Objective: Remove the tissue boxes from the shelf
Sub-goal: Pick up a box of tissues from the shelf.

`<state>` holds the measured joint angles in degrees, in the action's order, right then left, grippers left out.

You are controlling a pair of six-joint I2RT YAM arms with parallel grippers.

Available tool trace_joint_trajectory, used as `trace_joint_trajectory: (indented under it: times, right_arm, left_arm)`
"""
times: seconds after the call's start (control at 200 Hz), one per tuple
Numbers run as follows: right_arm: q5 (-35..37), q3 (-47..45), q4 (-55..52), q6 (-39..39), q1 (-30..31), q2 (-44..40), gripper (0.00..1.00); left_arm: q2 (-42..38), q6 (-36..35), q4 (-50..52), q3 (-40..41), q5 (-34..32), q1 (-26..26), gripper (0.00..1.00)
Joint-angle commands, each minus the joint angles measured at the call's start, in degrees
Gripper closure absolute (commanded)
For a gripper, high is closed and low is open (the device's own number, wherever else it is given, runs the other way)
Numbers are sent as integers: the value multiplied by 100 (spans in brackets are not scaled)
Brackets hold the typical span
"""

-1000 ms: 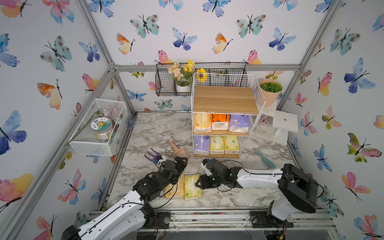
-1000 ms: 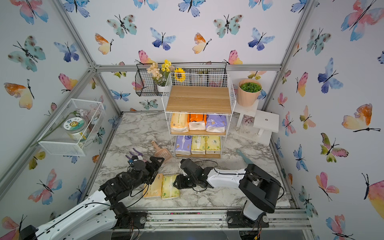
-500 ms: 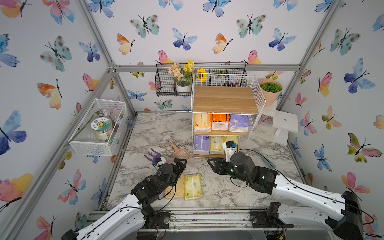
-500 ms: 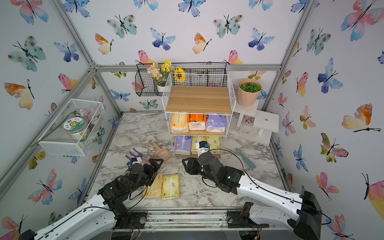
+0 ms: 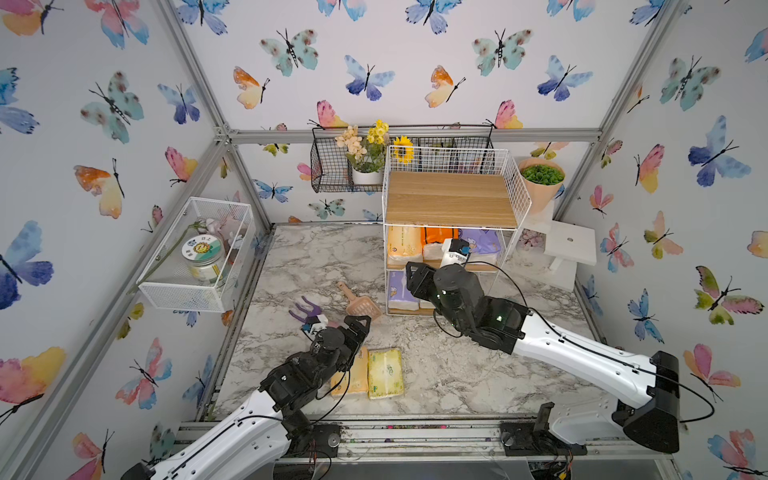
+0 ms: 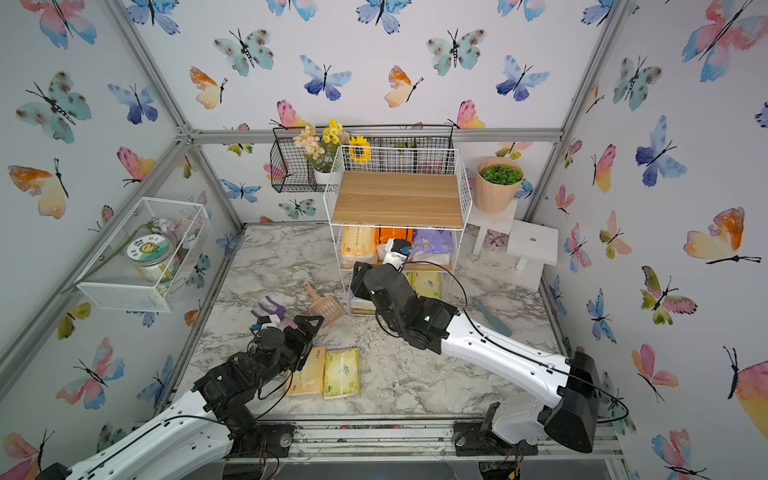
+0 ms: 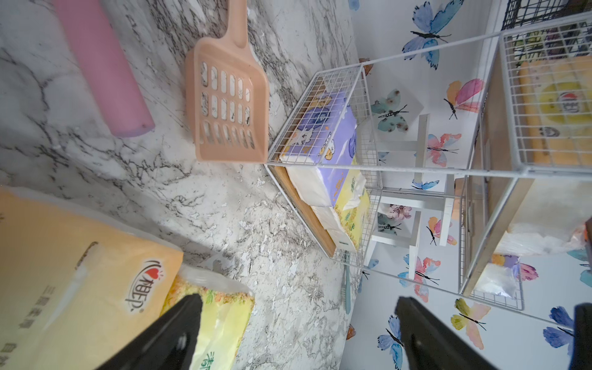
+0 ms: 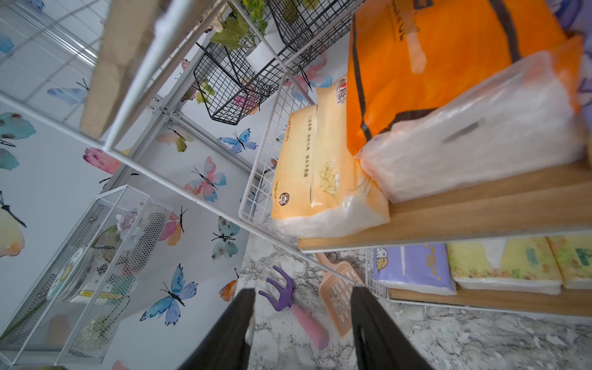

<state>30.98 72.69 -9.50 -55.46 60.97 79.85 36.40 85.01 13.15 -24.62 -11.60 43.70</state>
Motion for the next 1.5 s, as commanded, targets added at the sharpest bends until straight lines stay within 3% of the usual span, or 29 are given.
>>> trace_joint_trajectory:
  times: [0.0, 0.14, 0.556, 0.866, 1.166, 1.492]
  right_arm:
    - [403, 214, -230, -5, -135, 161, 46]
    - [-195, 373, -227, 120, -593, 370, 47]
    - [-770, 499, 103, 128, -845, 662, 52]
    - [-922, 523, 197, 194, -868, 769, 75]
    - [-1421, 76, -62, 44, -868, 209, 97]
    - [-2171, -424, -479, -210, -868, -420, 98]
  left_arm:
    - [-122, 16, 35, 14, -245, -30, 1]
    - [-168, 5, 36, 25, -227, -29, 1]
    - [-208, -26, 21, 37, -220, -40, 1]
    - [-221, -129, 92, -120, -288, -38, 1]
    - [-156, -151, -460, -303, -209, -36, 0]
    - [568, -517, -1922, -867, 122, -42, 1]
